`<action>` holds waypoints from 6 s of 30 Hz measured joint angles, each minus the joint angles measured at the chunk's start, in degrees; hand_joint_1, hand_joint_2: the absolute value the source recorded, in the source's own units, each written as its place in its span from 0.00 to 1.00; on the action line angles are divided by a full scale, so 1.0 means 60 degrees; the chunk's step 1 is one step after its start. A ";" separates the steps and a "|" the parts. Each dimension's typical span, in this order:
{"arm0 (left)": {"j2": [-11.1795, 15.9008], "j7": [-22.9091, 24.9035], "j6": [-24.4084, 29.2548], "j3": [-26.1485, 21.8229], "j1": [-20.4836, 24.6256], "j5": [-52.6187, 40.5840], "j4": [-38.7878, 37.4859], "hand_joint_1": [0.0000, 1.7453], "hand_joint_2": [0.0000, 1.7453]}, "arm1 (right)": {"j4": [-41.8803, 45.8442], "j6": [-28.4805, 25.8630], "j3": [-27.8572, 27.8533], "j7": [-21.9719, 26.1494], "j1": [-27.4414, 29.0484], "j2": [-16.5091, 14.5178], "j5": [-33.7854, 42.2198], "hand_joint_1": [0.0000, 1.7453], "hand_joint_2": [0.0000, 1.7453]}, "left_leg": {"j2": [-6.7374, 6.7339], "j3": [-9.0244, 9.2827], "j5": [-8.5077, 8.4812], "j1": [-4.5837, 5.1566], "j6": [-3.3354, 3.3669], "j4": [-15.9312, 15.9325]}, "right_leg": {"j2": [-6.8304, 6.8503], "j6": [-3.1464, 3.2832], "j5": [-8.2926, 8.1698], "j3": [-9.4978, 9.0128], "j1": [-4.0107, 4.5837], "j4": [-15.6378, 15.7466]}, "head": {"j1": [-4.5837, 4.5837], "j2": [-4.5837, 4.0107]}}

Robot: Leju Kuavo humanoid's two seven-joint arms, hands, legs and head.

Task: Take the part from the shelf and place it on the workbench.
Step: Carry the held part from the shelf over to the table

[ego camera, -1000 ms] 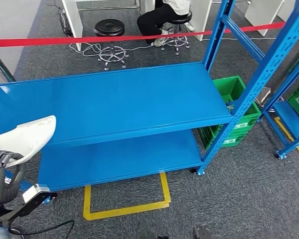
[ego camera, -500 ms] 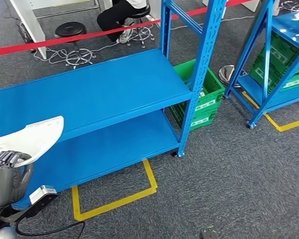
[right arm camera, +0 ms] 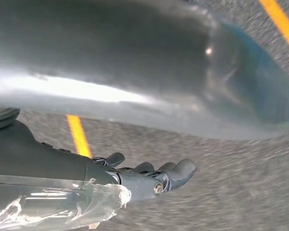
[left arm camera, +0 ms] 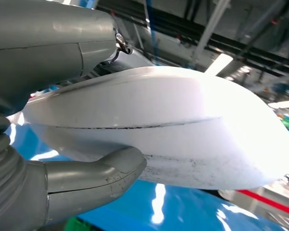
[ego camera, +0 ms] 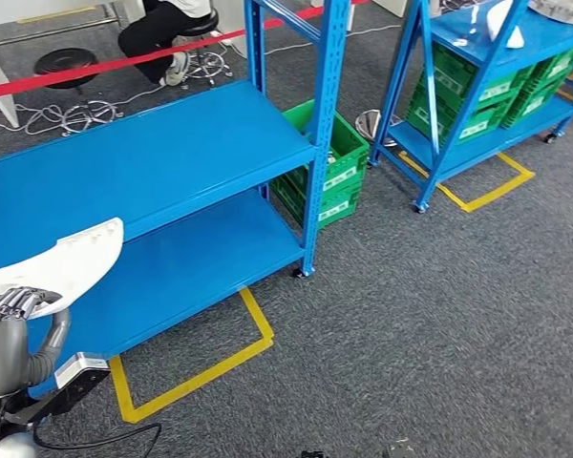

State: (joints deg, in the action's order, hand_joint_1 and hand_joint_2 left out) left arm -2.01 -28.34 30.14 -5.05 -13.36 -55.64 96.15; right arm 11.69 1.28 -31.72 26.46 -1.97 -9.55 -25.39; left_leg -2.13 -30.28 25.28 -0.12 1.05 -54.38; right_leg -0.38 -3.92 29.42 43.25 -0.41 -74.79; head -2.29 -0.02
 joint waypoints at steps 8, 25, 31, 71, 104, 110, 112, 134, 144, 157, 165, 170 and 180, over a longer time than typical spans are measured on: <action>-0.0005 -0.0088 -0.0033 0.0334 0.0096 0.0193 -0.0164 1.00 1.00 | 0.0003 -0.0063 -0.0262 -0.0160 0.0004 0.0013 0.0061 0.00 0.00 | -0.0849 -0.0551 -0.0458 -0.0002 -0.0404 -0.0268 | 0.0572 0.0221 -0.0189 -0.2411 0.0048 0.2978 | 0.0037 0.0000; 0.0121 0.0006 -0.0062 0.1051 0.0328 0.0568 -0.0532 1.00 1.00 | -0.0003 -0.0096 -0.0745 -0.0431 0.0159 0.0074 -0.0047 0.00 0.00 | 0.0771 0.0627 0.0560 -0.0008 -0.0054 -0.0045 | -0.0864 0.0172 -0.1743 -0.0547 0.0054 0.2907 | 0.0031 0.0000; 0.0146 0.0004 -0.0081 0.1109 0.0348 0.0612 -0.0635 1.00 1.00 | -0.0007 -0.0097 -0.0854 -0.0453 0.0154 0.0084 -0.0045 0.00 0.00 | -0.0078 -0.0146 -0.0091 0.0017 0.0041 -0.0062 | 0.0002 -0.0091 -0.0017 -0.0106 -0.0042 -0.0065 | -0.0041 0.0000; -0.0595 -0.0331 -0.1349 0.2952 0.3702 0.0851 -0.2694 1.00 1.00 | 0.0025 0.0110 -0.2011 -0.1442 0.0160 0.0438 -0.0181 0.00 0.00 | -0.0660 -0.0832 -0.0645 -0.0071 -0.0440 -0.0158 | 0.0321 0.0390 -0.0551 -0.2186 0.0131 0.3205 | -0.0043 0.0000; -0.1686 -0.0613 -0.2893 0.5740 0.5196 0.1048 -0.3074 1.00 1.00 | 0.0175 -0.0422 -0.3025 -0.3148 -0.1951 0.0619 0.1404 0.00 0.00 | 0.0137 0.0789 0.1940 0.0066 -0.0449 -0.1660 | -0.0070 0.0639 -0.2151 0.0121 0.0116 0.2659 | 0.0090 0.0000; -0.1651 -0.0789 -0.3124 0.6167 0.5327 0.1433 -0.3237 1.00 1.00 | 0.0182 -0.0349 -0.3371 -0.2994 -0.2069 0.0707 0.1620 0.00 0.00 | 0.0526 -0.0959 0.1254 -0.0036 -0.0523 -0.2196 | -0.0780 0.0554 -0.2117 0.0096 -0.0004 0.2685 | 0.0092 0.0000; -0.1647 -0.0853 -0.3201 0.6218 0.5374 0.1546 -0.3239 1.00 1.00 | 0.0185 -0.0263 -0.3445 -0.2981 -0.2055 0.0793 0.1658 0.00 0.00 | 0.0964 -0.0767 0.0570 -0.0094 -0.0484 -0.1162 | -0.1013 0.0422 -0.2199 0.0139 -0.0065 0.2688 | 0.0089 0.0000; -0.2124 -0.0728 -0.3367 0.6499 0.5836 0.1630 -0.3746 1.00 1.00 | 0.0229 -0.0086 -0.3724 -0.2927 -0.1844 0.1038 0.1904 0.00 0.00 | -0.0382 -0.1351 -0.0222 -0.0075 -0.0553 -0.1105 | 0.0087 0.0403 -0.0599 -0.1428 -0.0089 0.2482 | -0.0030 0.0000; -0.2396 -0.0295 -0.3283 0.6531 0.6254 0.1601 -0.4535 1.00 1.00 | 0.0269 0.0053 -0.3750 -0.2877 -0.1486 0.0981 0.1995 0.00 0.00 | 0.1103 -0.0946 -0.0250 0.0154 -0.0032 -0.0899 | -0.1093 0.0495 -0.0724 -0.1236 0.0020 0.2503 | 0.0005 0.0000; -0.2633 0.0305 -0.3133 0.6483 0.6351 0.1680 -0.5085 1.00 1.00 | 0.0289 0.0448 -0.3751 -0.2925 -0.0964 0.1047 0.1940 0.00 0.00 | 0.0058 0.1053 0.1299 -0.0006 -0.0162 -0.0295 | 0.0294 -0.0089 -0.0825 0.0588 -0.0165 0.1506 | -0.0085 0.0000; -0.2718 0.0450 -0.2825 0.6261 0.6653 0.1666 -0.5540 1.00 1.00 | 0.0288 0.0544 -0.3748 -0.3033 -0.0987 0.1165 0.1895 0.00 0.00 | 0.0137 0.0337 0.0808 -0.0149 -0.0745 -0.2390 | 0.0281 0.0484 -0.1461 -0.0401 -0.0144 0.2534 | 0.0098 0.0003; -0.2616 0.0473 -0.2787 0.6162 0.6658 0.1665 -0.5842 1.00 1.00 | 0.0279 0.0544 -0.3748 -0.3074 -0.0890 0.1169 0.1883 0.00 0.00 | 0.0200 -0.1886 0.2447 -0.0054 -0.0632 -0.3125 | -0.0124 0.0511 -0.0649 -0.1634 -0.0229 0.2804 | 0.0164 0.0004; -0.2739 0.0502 -0.2658 0.6032 0.6848 0.1668 -0.6085 1.00 1.00 | 0.0267 0.0537 -0.3747 -0.3103 -0.0947 0.1128 0.1960 0.00 0.00 | 0.0331 -0.1113 -0.1163 0.0138 -0.0108 0.0282 | -0.0121 0.0077 -0.0270 -0.2566 -0.0140 0.1581 | 0.0298 0.0003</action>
State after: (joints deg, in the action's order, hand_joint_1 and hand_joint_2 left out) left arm -18.44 -25.33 14.19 31.14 27.72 -45.63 59.64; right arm 13.29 4.50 -54.20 7.84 -7.65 -2.78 -13.63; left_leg -0.14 -36.96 18.30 0.71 0.40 -52.69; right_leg -1.11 -3.46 27.80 27.86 -1.25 -65.30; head -0.50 0.00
